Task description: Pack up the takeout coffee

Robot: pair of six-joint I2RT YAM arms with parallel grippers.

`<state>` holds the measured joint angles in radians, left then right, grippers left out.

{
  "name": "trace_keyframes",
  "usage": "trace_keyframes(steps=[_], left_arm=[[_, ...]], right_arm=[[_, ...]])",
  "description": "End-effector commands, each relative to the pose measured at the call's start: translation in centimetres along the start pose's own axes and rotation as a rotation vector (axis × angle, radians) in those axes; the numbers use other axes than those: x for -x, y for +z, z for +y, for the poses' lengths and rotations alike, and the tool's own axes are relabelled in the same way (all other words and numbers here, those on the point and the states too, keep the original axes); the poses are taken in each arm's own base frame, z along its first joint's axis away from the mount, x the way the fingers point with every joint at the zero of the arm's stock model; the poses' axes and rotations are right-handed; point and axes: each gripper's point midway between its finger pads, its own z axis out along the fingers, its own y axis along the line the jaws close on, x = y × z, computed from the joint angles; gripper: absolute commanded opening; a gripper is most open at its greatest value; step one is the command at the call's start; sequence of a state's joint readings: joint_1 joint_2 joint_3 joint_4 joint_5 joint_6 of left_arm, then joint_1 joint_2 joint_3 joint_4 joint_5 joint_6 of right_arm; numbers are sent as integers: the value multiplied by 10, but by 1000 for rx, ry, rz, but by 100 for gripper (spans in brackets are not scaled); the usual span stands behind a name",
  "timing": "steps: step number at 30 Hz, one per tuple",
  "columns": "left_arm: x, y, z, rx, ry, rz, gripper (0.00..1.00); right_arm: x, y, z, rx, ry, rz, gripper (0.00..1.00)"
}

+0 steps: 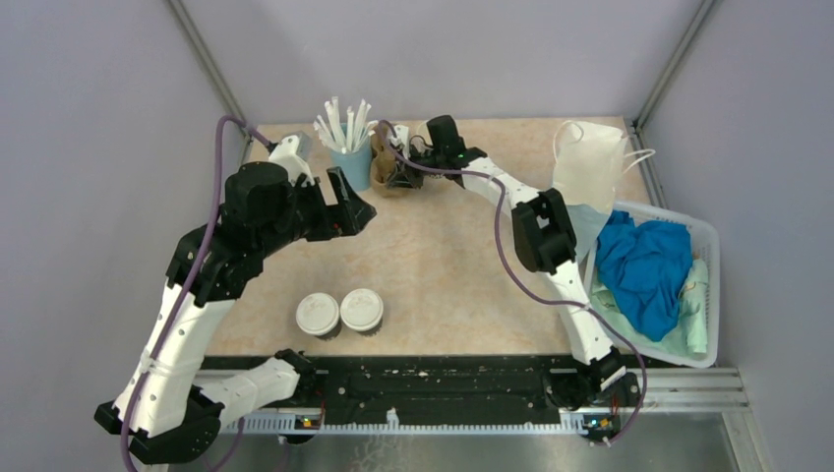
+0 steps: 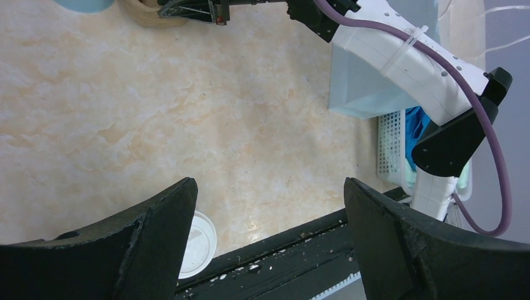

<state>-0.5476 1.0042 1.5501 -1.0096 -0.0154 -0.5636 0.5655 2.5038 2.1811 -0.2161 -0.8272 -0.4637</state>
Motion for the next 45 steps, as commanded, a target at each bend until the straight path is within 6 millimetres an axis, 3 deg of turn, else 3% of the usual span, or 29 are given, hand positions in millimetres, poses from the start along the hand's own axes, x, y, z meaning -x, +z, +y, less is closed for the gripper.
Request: trace_keyframes(steps=[1,7,18,26,29,32,45], left_arm=[[7,-2,-13,-62,-22,-28,93],[3,-1,-13,-70,-41,-19,93],[-1,-1,-13,-75,-57,-14,93],[-1,-2,-12,-75,-66,-16,93],[-2,-2,-13,-76,-73,-15,93],[-2,-3,-12,-76,-78,-19,93],[4,-3,-12,-76,-82,-51,93]], right_arm=[[37,-12,14,71,44,-80,8],[26,-12,17,81,73,-64,18],[16,-9,17,80,81,-47,27],[14,-9,16,75,87,-44,17],[13,-8,16,76,85,-43,9],[19,-10,16,73,71,-47,0],[89,-43,3,-53,-160,-108,0]])
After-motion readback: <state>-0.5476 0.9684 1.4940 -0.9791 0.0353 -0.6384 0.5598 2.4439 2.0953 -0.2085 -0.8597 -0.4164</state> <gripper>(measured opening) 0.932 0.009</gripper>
